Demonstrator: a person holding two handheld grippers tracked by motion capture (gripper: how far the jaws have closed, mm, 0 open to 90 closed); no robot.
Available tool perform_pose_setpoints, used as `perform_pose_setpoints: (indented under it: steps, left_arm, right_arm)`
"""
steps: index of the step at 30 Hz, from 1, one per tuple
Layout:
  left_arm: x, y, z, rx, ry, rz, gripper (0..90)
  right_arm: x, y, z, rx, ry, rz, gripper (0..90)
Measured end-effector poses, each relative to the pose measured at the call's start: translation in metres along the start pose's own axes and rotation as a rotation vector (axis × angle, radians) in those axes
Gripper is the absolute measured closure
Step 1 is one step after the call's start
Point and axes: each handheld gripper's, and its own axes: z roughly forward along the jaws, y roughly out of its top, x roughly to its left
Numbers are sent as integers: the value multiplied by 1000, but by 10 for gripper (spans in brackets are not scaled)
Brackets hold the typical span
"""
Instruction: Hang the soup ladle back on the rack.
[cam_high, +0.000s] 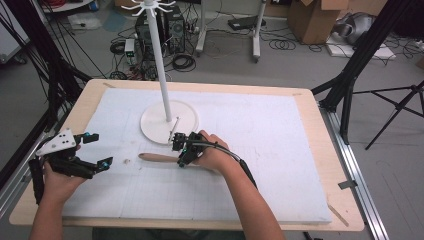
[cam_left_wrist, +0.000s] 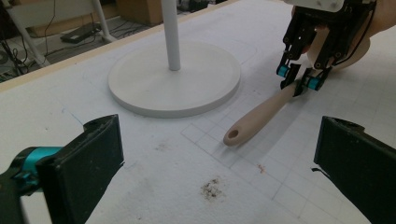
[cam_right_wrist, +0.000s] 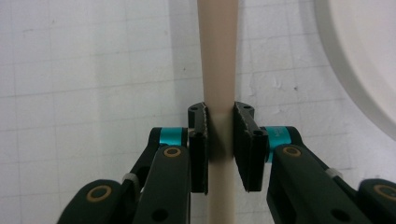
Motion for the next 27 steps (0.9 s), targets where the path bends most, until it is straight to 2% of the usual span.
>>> perform_pose_setpoints:
  steps: [6, 11, 14, 16, 17, 27]
  left_arm:
    - [0, 0, 0, 1, -3, 1, 17]
    - [0, 0, 1, 2, -6, -1, 17]
    - [-1, 0, 1, 2, -6, -1, 17]
    - [-1, 0, 1, 1, -6, -1, 17]
    - [0, 0, 1, 3, -5, -1, 17]
    - [-2, 1, 1, 1, -7, 2, 17]
  right_arm:
    - [-1, -4, -12, -59, -8, 13, 772]
    - [-4, -14, -30, -162, -7, 35, 773]
    - [-7, -21, -39, -213, -15, 46, 774]
    - [-7, -23, -42, -223, -13, 57, 774]
    - [-8, -27, -48, -253, -18, 58, 774]
    - [-6, -40, -75, -353, -40, 63, 775]
